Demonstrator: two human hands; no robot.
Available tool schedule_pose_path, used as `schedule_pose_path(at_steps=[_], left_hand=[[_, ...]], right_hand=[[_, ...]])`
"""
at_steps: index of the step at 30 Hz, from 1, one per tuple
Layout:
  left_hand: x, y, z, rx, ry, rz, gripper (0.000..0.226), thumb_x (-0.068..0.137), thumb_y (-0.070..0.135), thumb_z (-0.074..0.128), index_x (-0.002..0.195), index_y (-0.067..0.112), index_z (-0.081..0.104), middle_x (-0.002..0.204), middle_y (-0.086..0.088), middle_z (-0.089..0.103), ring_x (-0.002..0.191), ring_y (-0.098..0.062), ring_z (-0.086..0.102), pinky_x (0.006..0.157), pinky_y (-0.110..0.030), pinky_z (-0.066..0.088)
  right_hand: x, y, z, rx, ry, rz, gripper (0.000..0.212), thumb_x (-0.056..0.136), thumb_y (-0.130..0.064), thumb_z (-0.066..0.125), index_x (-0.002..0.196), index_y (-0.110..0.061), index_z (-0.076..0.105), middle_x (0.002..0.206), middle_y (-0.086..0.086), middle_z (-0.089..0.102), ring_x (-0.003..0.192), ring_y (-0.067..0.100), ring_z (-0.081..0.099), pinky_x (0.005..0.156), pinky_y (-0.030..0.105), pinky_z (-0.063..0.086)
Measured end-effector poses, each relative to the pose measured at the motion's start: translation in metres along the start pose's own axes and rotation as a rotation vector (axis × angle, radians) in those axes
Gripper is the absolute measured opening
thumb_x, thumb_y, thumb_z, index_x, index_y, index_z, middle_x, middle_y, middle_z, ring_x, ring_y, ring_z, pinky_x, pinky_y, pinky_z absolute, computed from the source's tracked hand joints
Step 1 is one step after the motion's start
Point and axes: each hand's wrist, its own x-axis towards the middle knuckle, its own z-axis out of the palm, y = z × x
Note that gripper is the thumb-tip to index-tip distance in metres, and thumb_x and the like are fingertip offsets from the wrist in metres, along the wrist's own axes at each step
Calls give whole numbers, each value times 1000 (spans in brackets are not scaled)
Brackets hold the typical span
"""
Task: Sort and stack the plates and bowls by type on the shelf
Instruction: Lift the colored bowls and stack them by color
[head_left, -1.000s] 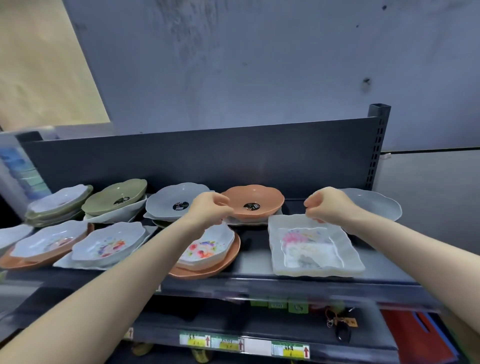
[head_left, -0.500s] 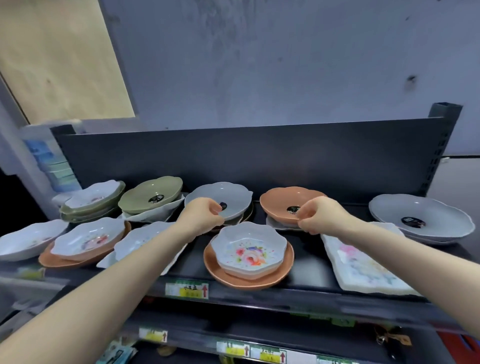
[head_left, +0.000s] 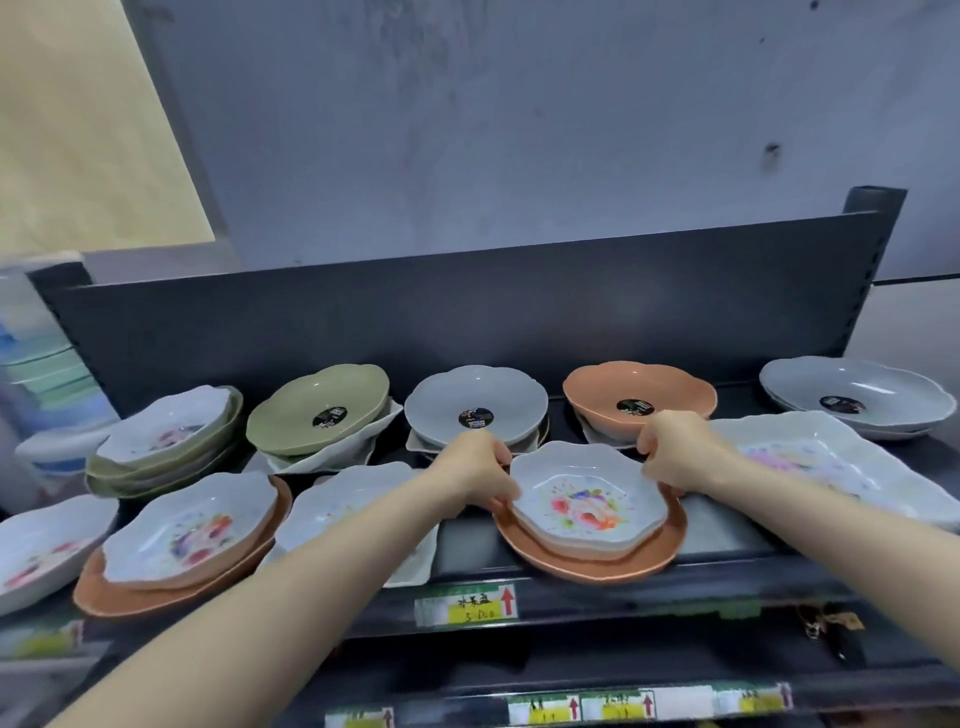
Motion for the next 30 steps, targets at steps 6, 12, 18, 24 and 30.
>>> schedule_pose_path(at_steps=[6, 12, 18, 24, 30], left_hand=[[8, -8, 4, -42, 44, -20, 19, 52, 4, 65, 51, 13, 48, 38, 3, 44, 57, -25, 59, 76, -52, 59], [13, -4, 12, -13, 29, -55, 7, 60, 1, 64, 61, 6, 59, 51, -8, 51, 66, -34, 69, 74, -35, 59], [14, -6, -2, -139, 89, -60, 21, 49, -1, 52, 64, 10, 61, 63, -13, 42, 58, -22, 47, 79, -44, 56], [-16, -10, -51, -203, 122, -74, 32, 50, -1, 50, 75, 16, 58, 75, -12, 41, 55, -24, 55, 72, -33, 49], [-60, -39, -108, -306, 332, -184, 22, 71, -10, 64, 89, -4, 75, 81, -12, 70, 60, -23, 69, 70, -33, 62]], right_hand=[[-6, -5, 8, 128, -26, 185, 15, 63, 0, 59, 59, -7, 72, 60, 10, 70, 56, 25, 65, 52, 31, 53], [-13, -9, 8, 171, -21, 241, 17, 62, -1, 59, 67, -14, 70, 67, 5, 70, 68, 26, 68, 66, 39, 60], [-18, -14, -10, 341, 30, 255, 21, 68, 3, 60, 70, -12, 73, 55, 5, 64, 47, 22, 61, 46, 21, 47], [-8, -45, -35, 538, 24, 141, 14, 68, 7, 64, 68, -2, 75, 63, 8, 67, 53, 25, 62, 67, 42, 62], [6, -113, -30, 622, -43, -16, 15, 69, 9, 63, 67, -1, 74, 62, 15, 66, 50, 30, 63, 45, 28, 55]])
